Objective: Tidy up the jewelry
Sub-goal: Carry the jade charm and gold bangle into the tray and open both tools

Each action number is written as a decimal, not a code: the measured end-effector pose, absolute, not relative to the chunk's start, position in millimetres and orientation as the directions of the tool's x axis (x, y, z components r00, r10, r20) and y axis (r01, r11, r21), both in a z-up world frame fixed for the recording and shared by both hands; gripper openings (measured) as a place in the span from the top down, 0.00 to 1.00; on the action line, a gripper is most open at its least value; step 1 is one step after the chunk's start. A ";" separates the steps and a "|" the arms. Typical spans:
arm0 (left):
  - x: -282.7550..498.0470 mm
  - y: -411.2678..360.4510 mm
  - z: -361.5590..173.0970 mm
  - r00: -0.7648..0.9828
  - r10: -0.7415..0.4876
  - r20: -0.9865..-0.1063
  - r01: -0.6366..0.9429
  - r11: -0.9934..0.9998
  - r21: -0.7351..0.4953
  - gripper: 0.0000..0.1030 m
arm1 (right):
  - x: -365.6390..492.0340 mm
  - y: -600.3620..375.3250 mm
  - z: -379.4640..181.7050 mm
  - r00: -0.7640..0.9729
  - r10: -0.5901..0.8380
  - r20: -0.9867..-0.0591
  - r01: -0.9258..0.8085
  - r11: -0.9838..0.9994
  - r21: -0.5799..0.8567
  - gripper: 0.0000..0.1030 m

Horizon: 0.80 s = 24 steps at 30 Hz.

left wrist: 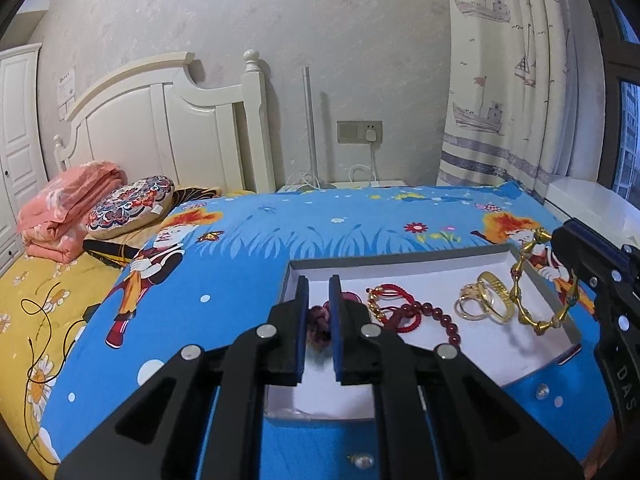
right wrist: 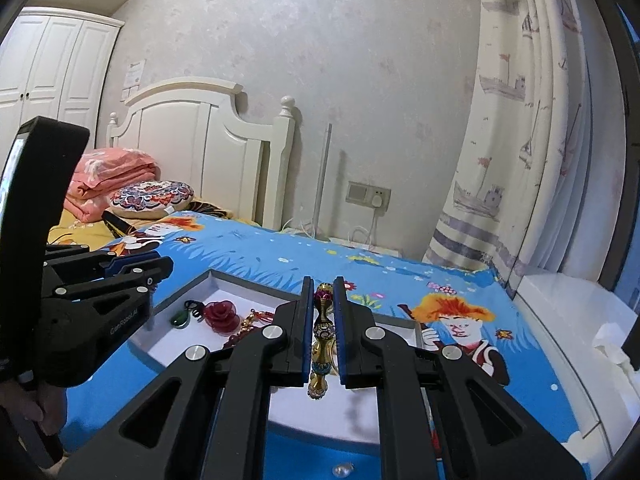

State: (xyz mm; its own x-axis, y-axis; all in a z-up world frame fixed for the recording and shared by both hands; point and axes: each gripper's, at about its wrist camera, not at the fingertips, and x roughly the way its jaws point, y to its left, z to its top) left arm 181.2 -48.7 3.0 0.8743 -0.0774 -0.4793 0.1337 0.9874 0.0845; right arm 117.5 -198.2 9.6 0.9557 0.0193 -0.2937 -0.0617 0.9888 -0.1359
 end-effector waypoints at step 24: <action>229.3 -58.1 -9.6 0.840 -0.023 -0.543 0.100 0.989 0.113 0.90 | 171.4 -185.2 -4.3 0.919 0.032 -0.394 -0.092 0.987 -0.135 0.90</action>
